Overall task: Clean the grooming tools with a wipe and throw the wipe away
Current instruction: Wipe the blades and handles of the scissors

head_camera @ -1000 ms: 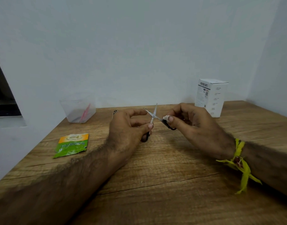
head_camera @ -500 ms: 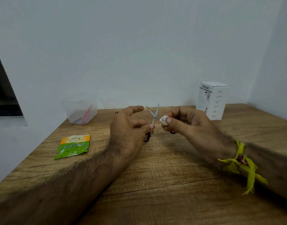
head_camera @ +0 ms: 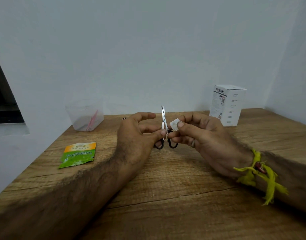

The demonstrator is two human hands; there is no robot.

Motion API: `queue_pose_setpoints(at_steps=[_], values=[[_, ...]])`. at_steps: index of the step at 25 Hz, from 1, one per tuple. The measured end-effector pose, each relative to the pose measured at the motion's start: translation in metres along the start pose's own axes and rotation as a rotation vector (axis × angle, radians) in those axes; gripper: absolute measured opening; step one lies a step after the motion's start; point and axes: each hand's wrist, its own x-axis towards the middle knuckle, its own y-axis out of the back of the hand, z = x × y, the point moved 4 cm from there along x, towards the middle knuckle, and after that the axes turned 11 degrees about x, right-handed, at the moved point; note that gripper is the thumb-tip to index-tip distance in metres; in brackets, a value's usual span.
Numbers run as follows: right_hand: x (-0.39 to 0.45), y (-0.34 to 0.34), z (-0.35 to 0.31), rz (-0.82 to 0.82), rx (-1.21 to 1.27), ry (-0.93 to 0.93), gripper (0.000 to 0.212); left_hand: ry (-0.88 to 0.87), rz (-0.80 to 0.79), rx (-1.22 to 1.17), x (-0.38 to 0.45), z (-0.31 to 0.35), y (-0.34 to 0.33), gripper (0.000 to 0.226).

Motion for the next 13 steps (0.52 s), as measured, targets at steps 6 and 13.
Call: queue_pose_setpoints(at_steps=[6,13], values=[[-0.0008,-0.0014,-0.0008,0.009,-0.047,-0.014,0.017,0.006,0.019,0.024,0.0012,-0.0018,0.0014,0.047],[-0.001,-0.0029,0.0001,0.014,-0.051,-0.038,0.016,0.014,0.02,0.025,0.0007,-0.0012,0.0016,0.047]])
